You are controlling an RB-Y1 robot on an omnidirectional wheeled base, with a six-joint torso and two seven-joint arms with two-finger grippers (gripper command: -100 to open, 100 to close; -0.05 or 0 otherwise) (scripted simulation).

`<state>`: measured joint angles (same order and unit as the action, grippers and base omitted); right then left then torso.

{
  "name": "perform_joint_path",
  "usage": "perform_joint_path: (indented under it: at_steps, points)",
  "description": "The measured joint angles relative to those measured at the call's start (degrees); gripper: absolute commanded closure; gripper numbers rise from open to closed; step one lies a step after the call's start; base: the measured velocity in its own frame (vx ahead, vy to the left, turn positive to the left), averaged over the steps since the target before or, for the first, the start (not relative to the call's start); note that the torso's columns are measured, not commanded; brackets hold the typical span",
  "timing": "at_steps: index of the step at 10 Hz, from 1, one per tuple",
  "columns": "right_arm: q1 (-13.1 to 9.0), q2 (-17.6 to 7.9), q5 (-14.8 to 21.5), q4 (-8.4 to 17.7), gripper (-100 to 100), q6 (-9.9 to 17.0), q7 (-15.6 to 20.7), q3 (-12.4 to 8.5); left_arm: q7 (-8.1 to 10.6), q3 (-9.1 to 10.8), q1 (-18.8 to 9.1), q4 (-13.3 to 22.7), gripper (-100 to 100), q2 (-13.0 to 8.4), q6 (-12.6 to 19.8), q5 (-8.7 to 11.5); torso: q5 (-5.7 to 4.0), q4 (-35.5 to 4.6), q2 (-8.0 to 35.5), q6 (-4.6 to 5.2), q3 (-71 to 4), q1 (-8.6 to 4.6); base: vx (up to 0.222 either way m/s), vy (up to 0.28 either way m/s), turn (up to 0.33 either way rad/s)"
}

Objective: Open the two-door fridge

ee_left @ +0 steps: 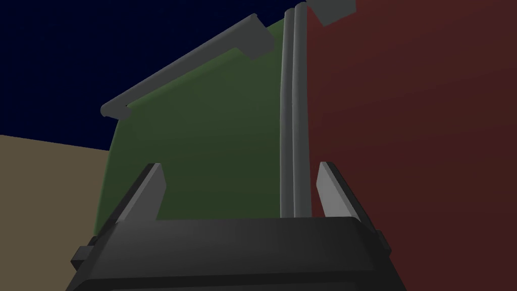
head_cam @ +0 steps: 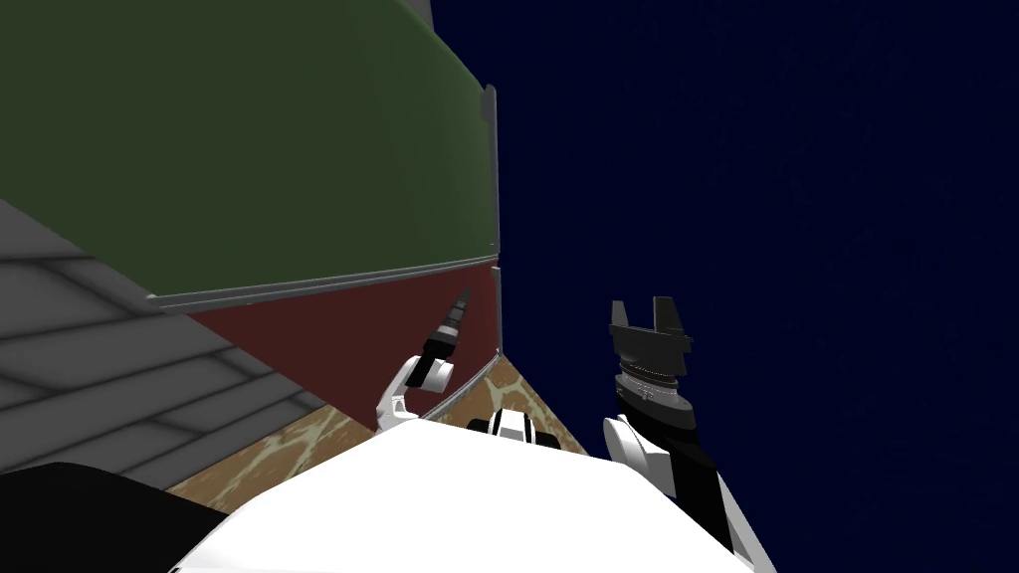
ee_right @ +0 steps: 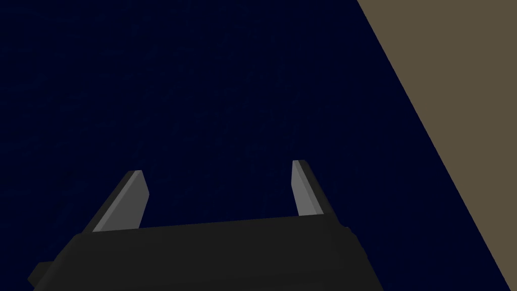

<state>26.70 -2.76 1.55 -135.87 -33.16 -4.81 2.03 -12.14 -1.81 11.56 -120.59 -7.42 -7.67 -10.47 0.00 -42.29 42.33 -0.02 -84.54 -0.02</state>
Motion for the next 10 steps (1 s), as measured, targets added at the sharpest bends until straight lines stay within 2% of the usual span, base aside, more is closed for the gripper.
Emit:
perform_joint_path:
  at_steps: [4, 10]
  points:
    - [0.0, 0.0, 0.0, 0.0, 0, 0.0, 0.0, 0.0, -1.52, 0.37, -6.59, 2.31, -100, -0.77, 5.23, -1.23, -0.01, 0.01, -0.07, 0.02, -0.04, 0.0, 0.019, 0.047, -0.062]
    - [0.0, 0.0, 0.0, 0.0, 0, 0.0, 0.0, 0.0, -3.38, 0.58, -14.64, 4.39, -100, -1.24, 12.49, -2.8, 0.0, 0.01, -0.06, 0.03, -0.04, 0.04, 0.016, 0.042, -0.057]
